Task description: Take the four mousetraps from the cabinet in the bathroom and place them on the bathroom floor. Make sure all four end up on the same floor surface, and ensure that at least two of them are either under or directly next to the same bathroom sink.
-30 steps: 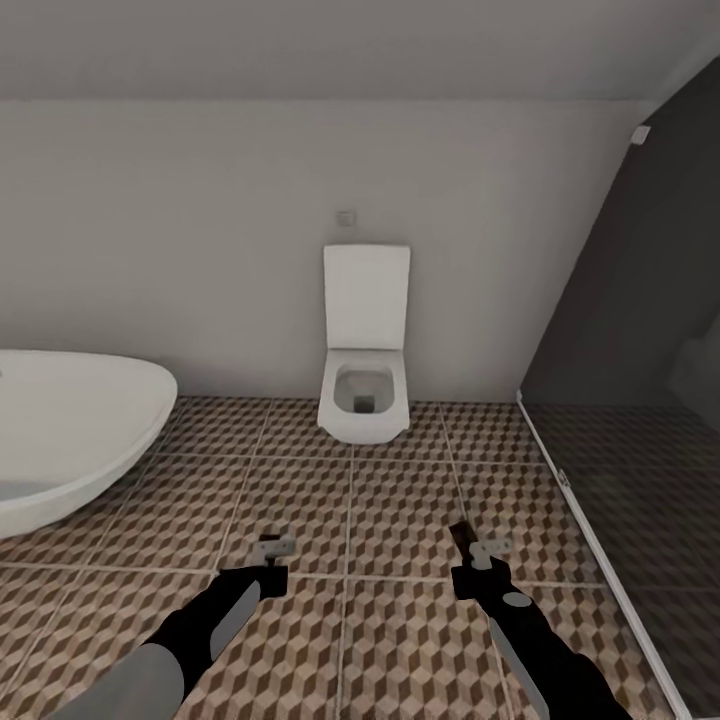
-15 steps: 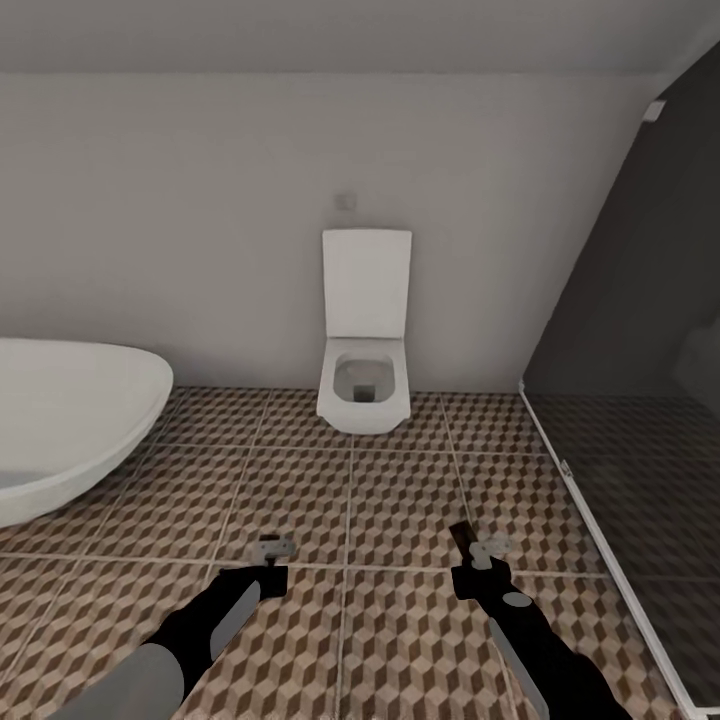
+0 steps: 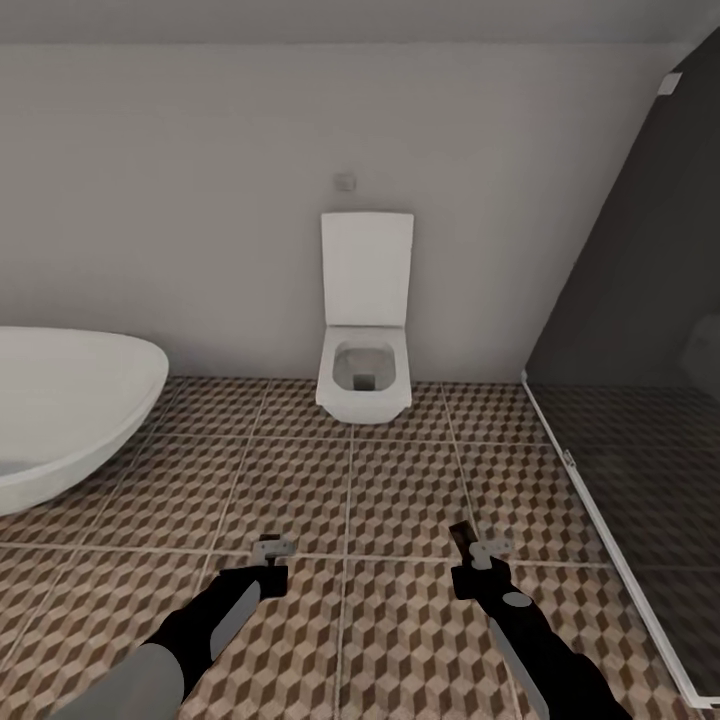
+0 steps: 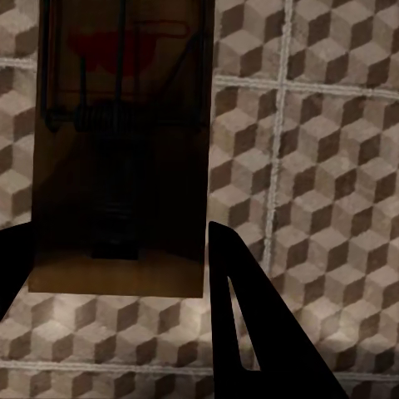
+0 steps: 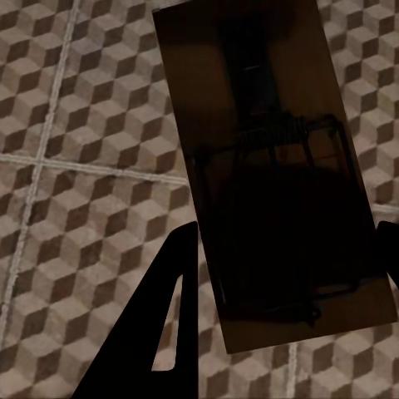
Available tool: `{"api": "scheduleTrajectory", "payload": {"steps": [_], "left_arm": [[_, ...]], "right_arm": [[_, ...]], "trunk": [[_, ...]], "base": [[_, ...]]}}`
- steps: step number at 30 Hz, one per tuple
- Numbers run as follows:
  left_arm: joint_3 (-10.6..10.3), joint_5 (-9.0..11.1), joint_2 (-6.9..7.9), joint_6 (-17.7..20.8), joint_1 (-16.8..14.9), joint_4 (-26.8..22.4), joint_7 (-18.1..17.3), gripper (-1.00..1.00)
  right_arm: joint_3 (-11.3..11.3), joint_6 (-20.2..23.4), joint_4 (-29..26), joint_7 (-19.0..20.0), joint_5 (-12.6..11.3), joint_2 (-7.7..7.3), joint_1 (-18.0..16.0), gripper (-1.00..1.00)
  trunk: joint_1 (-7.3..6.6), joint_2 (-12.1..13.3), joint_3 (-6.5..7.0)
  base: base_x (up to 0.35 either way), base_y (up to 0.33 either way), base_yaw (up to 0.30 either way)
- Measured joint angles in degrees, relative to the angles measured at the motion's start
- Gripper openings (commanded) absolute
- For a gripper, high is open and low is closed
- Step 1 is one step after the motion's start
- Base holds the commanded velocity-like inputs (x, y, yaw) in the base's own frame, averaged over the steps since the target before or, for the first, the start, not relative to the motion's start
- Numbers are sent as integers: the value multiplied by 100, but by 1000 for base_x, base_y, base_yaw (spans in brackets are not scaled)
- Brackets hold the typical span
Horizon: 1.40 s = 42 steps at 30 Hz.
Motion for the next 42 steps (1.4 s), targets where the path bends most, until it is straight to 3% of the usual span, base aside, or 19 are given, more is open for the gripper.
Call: {"api": "scheduleTrajectory", "payload": {"steps": [42], "left_arm": [[0, 0, 0, 0, 0, -2, 0, -100]], "right_arm": [[7, 0, 0, -3, 0, 6, 0, -100]], "trunk": [[923, -1685, -1132]], "base": [[0, 0, 0]]}}
